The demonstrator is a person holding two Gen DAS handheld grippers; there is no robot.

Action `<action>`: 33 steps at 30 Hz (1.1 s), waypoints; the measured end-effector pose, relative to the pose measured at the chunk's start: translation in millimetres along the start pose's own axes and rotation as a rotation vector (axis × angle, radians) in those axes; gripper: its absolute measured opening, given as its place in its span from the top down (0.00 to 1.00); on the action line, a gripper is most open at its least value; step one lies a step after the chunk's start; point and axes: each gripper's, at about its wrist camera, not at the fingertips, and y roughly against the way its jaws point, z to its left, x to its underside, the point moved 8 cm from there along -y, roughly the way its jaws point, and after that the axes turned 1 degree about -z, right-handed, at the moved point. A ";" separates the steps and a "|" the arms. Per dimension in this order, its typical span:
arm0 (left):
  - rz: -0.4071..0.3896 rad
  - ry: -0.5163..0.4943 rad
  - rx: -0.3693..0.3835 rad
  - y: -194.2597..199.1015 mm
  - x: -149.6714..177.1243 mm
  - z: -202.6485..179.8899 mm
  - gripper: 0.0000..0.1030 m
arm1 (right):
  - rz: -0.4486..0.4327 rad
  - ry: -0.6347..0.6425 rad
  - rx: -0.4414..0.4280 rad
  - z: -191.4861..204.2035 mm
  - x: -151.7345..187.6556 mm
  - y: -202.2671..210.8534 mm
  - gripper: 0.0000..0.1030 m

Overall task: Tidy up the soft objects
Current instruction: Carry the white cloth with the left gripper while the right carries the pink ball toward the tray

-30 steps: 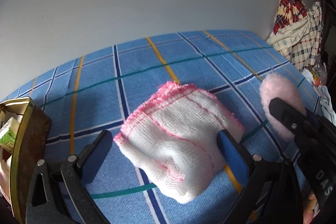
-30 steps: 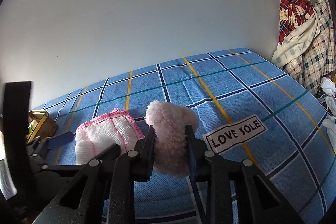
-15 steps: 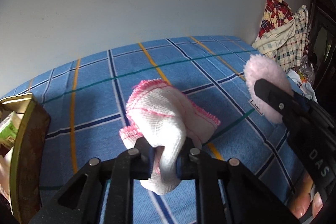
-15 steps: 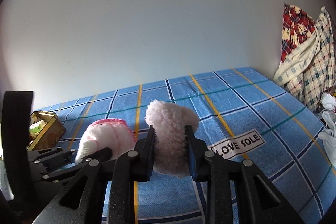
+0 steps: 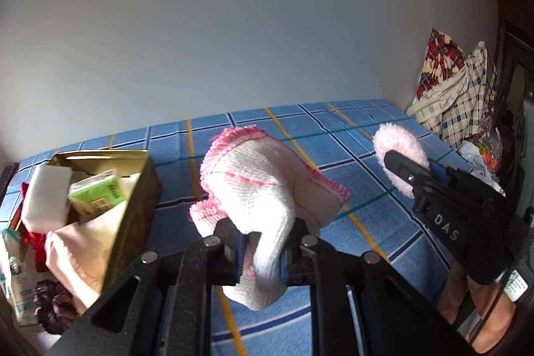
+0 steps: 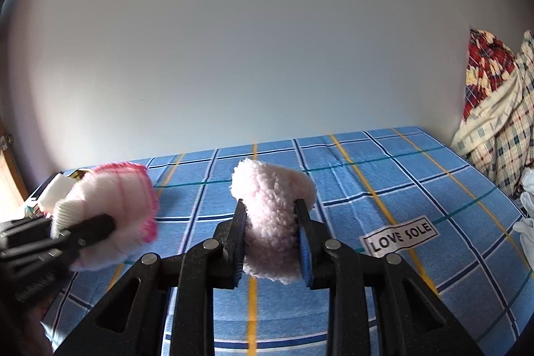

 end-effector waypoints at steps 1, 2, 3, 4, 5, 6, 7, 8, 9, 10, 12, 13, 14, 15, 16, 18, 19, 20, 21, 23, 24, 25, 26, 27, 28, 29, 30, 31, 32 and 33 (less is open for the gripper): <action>-0.005 0.011 -0.004 5.2 0.5 6.2 0.88 | -0.007 0.007 -0.003 2.4 -0.2 1.4 0.73; -0.009 0.018 -0.008 9.2 1.4 10.1 0.88 | -0.014 0.013 -0.011 6.2 -0.5 3.0 0.73; -0.015 0.025 -0.013 13.7 2.6 15.1 0.88 | -0.018 0.014 -0.017 9.6 -0.6 4.4 0.73; -0.023 0.033 -0.020 18.5 3.3 21.2 0.88 | -0.022 0.015 -0.020 11.6 -0.5 5.3 0.73; -0.031 0.040 -0.028 22.8 3.9 26.2 0.88 | -0.026 0.014 -0.024 13.8 -0.4 6.5 0.73; -0.038 0.045 -0.034 25.9 4.5 28.6 0.88 | -0.029 0.012 -0.032 15.8 -0.2 7.4 0.73; -0.042 0.051 -0.039 29.2 5.3 32.8 0.88 | -0.033 0.013 -0.040 19.5 -0.2 9.0 0.73; -0.045 0.057 -0.040 32.2 6.5 36.7 0.88 | -0.040 0.015 -0.045 23.3 -0.6 10.9 0.73; -0.050 0.061 -0.044 35.3 7.6 39.7 0.88 | -0.045 0.017 -0.050 26.9 -0.7 12.7 0.73; -0.055 0.064 -0.048 38.2 8.3 42.7 0.88 | -0.051 0.018 -0.058 30.6 -0.9 14.0 0.73; -0.067 0.070 -0.056 44.3 10.0 48.2 0.88 | -0.060 0.024 -0.072 39.2 -0.9 16.8 0.73; -0.072 0.076 -0.058 47.1 10.9 51.2 0.88 | -0.065 0.031 -0.079 44.9 -0.5 18.0 0.73; -0.076 0.082 -0.060 49.8 12.3 53.8 0.88 | -0.067 0.037 -0.085 49.7 0.1 18.3 0.73; -0.079 0.087 -0.060 52.3 13.2 56.6 0.88 | -0.068 0.044 -0.094 55.2 0.9 18.9 0.73; -0.083 0.094 -0.060 55.5 14.4 60.4 0.88 | -0.068 0.048 -0.100 58.2 1.3 18.4 0.73; -0.096 0.104 -0.067 61.8 16.1 66.7 0.88 | -0.073 0.060 -0.114 68.6 2.4 20.3 0.73; -0.102 0.106 -0.073 66.0 17.2 71.6 0.88 | -0.074 0.066 -0.119 73.0 3.1 20.7 0.73; -0.109 0.110 -0.079 69.6 17.4 75.8 0.88 | -0.076 0.070 -0.126 77.6 3.0 20.9 0.73; -0.111 0.112 -0.085 73.4 18.2 80.5 0.88 | -0.077 0.073 -0.133 81.2 2.5 21.2 0.73; -0.125 0.118 -0.100 82.0 17.1 91.5 0.88 | -0.082 0.080 -0.147 89.6 1.7 21.6 0.73; -0.129 0.119 -0.110 84.4 16.2 95.6 0.88 | -0.083 0.084 -0.156 94.1 0.9 20.9 0.73; -0.135 0.121 -0.121 87.9 15.6 101.7 0.87 | -0.083 0.086 -0.164 98.1 0.3 21.3 0.73; -0.139 0.127 -0.132 91.5 15.0 108.2 0.87 | -0.085 0.089 -0.173 99.8 -0.9 18.9 0.73; -0.143 0.134 -0.143 94.7 14.7 114.5 0.87 | -0.088 0.095 -0.184 106.3 -2.1 19.0 0.73; -0.145 0.139 -0.154 97.8 15.0 121.3 0.88 | -0.088 0.100 -0.192 110.9 -3.0 17.7 0.73; -0.148 0.144 -0.168 100.8 15.2 128.3 0.88 | -0.090 0.104 -0.203 117.0 -3.8 18.4 0.73; -0.149 0.150 -0.181 103.3 15.9 135.3 0.87 | -0.092 0.107 -0.214 122.6 -5.0 18.3 0.73; -0.149 0.157 -0.190 106.9 18.2 143.8 0.88 | -0.094 0.113 -0.226 129.9 -6.0 19.0 0.73; -0.147 0.164 -0.202 108.8 19.5 151.4 0.88 | -0.097 0.120 -0.235 139.5 -6.0 21.9 0.73; -0.146 0.167 -0.212 110.2 20.8 156.6 0.88 | -0.099 0.126 -0.246 145.0 -7.1 21.7 0.73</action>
